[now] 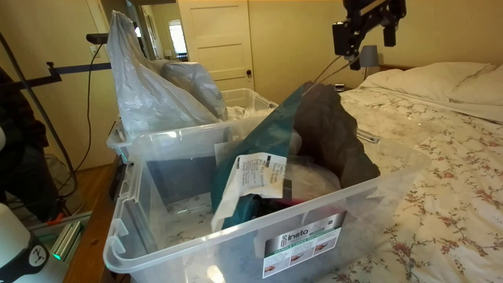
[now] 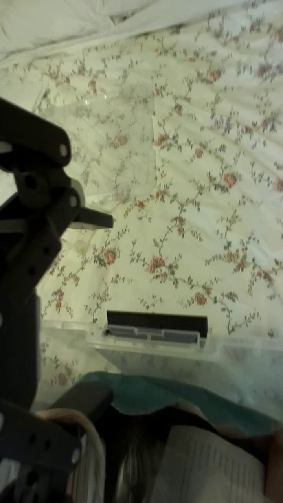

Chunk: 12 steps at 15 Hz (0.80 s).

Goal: Put the green bag inside the basket

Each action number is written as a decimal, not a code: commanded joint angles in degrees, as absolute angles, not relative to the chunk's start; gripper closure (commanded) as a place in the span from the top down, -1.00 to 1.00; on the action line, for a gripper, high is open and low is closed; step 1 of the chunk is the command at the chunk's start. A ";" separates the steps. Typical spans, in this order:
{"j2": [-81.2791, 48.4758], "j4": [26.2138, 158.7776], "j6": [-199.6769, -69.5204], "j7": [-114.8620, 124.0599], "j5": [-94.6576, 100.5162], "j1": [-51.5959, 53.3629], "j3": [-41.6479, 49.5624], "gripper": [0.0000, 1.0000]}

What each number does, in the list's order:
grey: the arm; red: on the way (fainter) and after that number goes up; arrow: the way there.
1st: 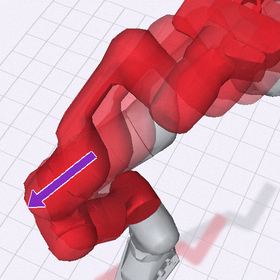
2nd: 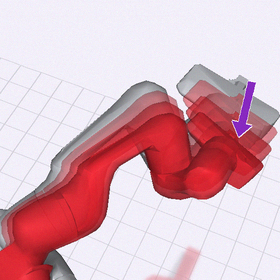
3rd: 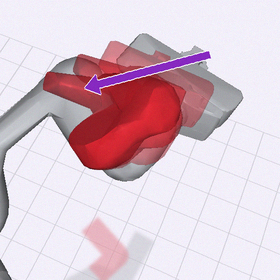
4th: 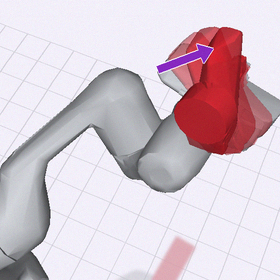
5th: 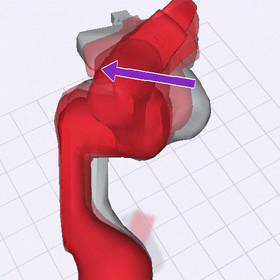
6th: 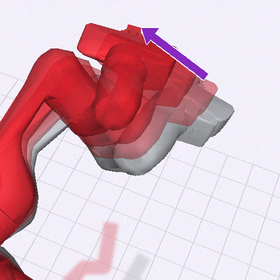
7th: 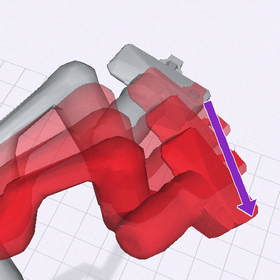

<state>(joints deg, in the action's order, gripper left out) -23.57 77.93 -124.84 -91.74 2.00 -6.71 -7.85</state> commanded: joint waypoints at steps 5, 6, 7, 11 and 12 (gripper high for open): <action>-23.30 81.67 -103.48 -98.80 1.83 -5.61 -6.23 1.00; -22.79 82.19 -100.80 -100.61 1.03 -6.25 -6.15 1.00; -22.01 82.86 -99.80 -101.27 1.12 -6.47 -5.67 1.00; -16.49 85.21 -97.63 -105.93 -1.02 -8.30 -4.41 1.00; -15.03 85.78 -97.27 -106.95 -1.99 -8.73 -4.11 1.00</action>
